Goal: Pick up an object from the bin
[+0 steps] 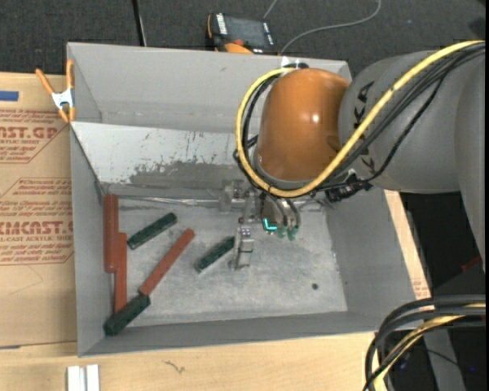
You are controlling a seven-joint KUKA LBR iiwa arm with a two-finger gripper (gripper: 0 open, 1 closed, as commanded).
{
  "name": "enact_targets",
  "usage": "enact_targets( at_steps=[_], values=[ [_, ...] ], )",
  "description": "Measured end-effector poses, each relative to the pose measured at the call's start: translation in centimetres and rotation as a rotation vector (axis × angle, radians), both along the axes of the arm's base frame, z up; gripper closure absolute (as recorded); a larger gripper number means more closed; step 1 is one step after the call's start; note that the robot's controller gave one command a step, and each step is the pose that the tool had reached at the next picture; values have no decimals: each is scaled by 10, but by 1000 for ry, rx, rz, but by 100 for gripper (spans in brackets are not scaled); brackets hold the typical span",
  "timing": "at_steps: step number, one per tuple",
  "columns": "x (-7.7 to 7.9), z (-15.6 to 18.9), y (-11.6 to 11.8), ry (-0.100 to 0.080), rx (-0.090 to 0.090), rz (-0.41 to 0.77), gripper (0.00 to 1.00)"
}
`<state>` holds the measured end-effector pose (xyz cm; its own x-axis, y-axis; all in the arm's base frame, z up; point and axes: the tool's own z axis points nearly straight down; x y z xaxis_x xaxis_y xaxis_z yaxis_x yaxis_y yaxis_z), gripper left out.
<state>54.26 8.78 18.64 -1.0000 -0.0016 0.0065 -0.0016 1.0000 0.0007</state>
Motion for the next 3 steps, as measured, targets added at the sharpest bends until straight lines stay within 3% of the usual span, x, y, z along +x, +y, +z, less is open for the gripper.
enact_targets(
  at_steps=[1, 2, 3],
  values=[
    [22, -122, 1, -2, -1, 64, 0],
    [24, -116, 1, -6, 1, 64, 100],
    [8, 25, 10, -16, 2, 55, 100]
  ],
)
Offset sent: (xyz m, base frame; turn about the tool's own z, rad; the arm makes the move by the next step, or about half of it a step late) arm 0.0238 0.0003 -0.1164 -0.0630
